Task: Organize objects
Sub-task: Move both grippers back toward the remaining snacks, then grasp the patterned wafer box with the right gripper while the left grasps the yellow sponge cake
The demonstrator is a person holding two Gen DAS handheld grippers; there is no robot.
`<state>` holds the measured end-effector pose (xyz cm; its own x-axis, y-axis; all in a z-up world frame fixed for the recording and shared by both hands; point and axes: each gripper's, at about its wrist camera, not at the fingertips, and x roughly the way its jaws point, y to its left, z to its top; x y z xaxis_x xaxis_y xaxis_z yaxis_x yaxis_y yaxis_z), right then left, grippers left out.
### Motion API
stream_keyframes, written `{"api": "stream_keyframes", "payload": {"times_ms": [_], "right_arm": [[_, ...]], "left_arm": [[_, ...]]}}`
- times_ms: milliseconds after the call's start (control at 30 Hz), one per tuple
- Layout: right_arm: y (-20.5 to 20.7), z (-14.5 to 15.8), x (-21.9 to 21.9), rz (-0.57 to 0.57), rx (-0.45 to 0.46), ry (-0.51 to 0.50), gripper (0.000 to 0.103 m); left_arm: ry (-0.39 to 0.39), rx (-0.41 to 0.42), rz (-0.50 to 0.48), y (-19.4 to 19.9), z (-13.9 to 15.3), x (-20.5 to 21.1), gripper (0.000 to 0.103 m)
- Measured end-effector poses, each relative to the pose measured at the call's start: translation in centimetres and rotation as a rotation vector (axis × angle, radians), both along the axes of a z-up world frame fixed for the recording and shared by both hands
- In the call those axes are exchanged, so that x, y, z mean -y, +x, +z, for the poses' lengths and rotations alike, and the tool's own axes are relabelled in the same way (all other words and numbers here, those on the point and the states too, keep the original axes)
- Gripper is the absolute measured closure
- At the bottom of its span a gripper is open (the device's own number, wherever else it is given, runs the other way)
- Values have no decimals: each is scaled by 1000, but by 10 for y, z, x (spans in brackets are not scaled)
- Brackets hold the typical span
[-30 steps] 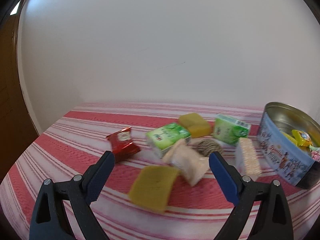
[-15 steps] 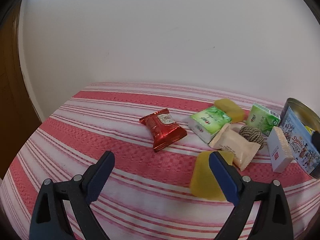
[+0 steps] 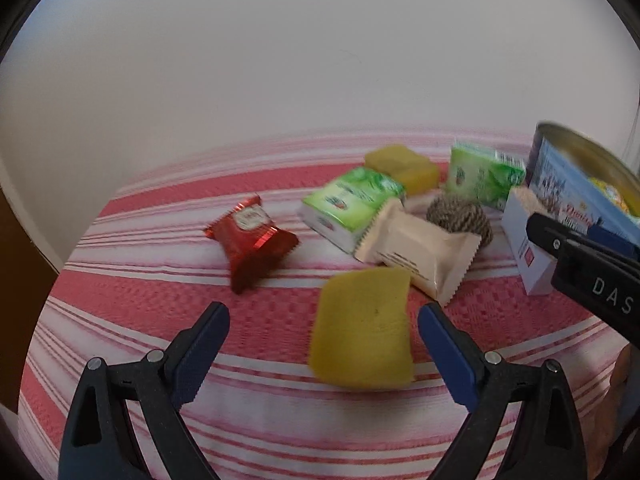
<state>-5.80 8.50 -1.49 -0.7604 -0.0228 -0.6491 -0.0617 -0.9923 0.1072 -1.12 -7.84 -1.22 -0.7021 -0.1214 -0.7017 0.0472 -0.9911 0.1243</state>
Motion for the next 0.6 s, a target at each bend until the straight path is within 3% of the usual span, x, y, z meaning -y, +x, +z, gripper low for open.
{"api": "stream_keyframes", "payload": {"times_ms": [100,367,500,600], "right_arm": [[-5,-3,2,4,30,4,23],[-18,-12,11,5,109,26,29],[-26,-18,15,10,158,41,45],[-28,-20,17,17,180,47,56]], "left_arm": [[-12,48,18,-8,-6,-2,6],[74,105,48,-18,-13,11,11],[137,117,48,-20,-16,17,11],[135,117,53,-20,-16,17,11]]}}
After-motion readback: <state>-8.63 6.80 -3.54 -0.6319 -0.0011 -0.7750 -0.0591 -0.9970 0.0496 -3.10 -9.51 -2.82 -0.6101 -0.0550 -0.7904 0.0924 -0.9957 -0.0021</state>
